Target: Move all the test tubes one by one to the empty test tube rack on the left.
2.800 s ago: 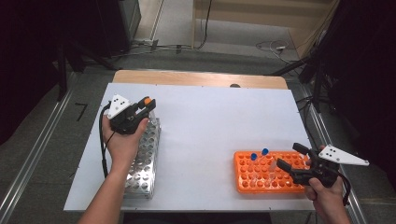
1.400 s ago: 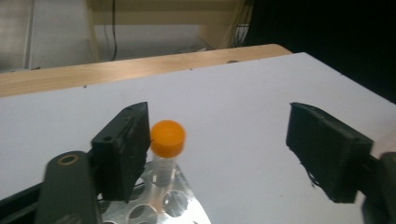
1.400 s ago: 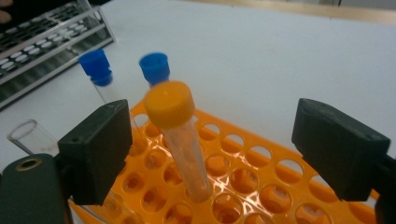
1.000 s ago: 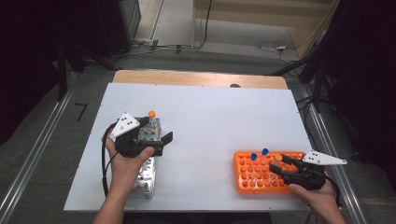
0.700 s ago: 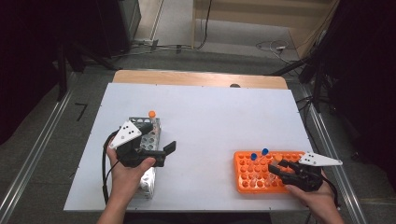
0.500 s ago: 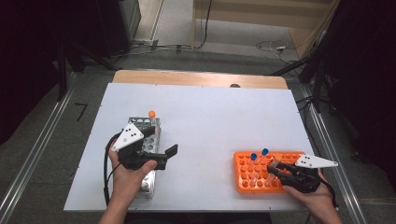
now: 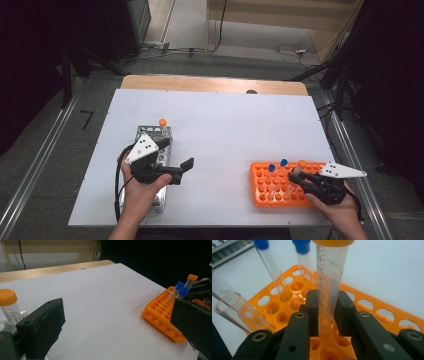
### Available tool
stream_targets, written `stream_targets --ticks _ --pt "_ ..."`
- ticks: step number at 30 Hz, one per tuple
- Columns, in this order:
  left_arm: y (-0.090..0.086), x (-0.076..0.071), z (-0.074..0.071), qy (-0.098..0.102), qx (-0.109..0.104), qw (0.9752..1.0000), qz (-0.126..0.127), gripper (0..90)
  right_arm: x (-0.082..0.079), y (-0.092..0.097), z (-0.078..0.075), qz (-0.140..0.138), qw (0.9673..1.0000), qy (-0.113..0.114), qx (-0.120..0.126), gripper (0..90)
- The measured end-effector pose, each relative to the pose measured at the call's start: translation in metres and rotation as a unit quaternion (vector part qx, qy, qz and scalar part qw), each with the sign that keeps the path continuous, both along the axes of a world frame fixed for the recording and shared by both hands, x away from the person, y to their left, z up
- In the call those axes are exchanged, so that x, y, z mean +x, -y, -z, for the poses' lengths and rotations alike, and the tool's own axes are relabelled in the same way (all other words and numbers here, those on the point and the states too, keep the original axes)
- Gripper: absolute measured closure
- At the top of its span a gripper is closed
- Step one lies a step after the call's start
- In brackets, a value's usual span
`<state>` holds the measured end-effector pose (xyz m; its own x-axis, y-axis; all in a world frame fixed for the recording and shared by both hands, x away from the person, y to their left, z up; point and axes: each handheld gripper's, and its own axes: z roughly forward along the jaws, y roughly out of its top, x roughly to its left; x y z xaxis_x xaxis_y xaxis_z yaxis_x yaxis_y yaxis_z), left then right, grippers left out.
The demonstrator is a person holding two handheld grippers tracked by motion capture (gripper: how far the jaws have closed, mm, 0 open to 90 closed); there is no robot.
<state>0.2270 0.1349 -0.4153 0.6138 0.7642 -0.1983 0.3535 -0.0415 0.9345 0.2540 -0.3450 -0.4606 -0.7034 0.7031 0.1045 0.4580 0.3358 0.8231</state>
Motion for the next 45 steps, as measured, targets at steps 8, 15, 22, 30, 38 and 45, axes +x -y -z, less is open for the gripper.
stream_targets --ticks 8,15,22,30,38,45 --pt "0.002 0.0 0.0 -0.001 0.0 1.0 0.005 0.0 0.001 0.004 -0.017 0.013 0.9995 0.015 0.024 72.1" --pt "0.005 -0.001 -0.001 0.001 0.001 0.9999 0.011 0.0 -0.007 -0.002 -0.04 0.021 0.998 0.047 0.038 72.1" --pt "0.008 -0.002 -0.001 0.001 0.003 0.9999 0.017 0.0 -0.018 -0.014 -0.056 0.001 0.9969 0.068 0.04 72.2" --pt "0.015 -0.004 -0.002 0.002 0.006 0.9996 0.028 0.0 -0.028 -0.034 -0.064 -0.025 0.9952 0.072 0.062 72.2" --pt "0.023 -0.006 -0.003 0.002 0.007 0.9992 0.04 0.0 -0.034 -0.055 -0.065 -0.05 0.9934 0.067 0.078 72.2" --pt "0.031 -0.008 -0.005 0.004 0.002 0.9988 0.049 0.0 -0.037 -0.073 -0.062 -0.069 0.9922 0.063 0.083 72.2"
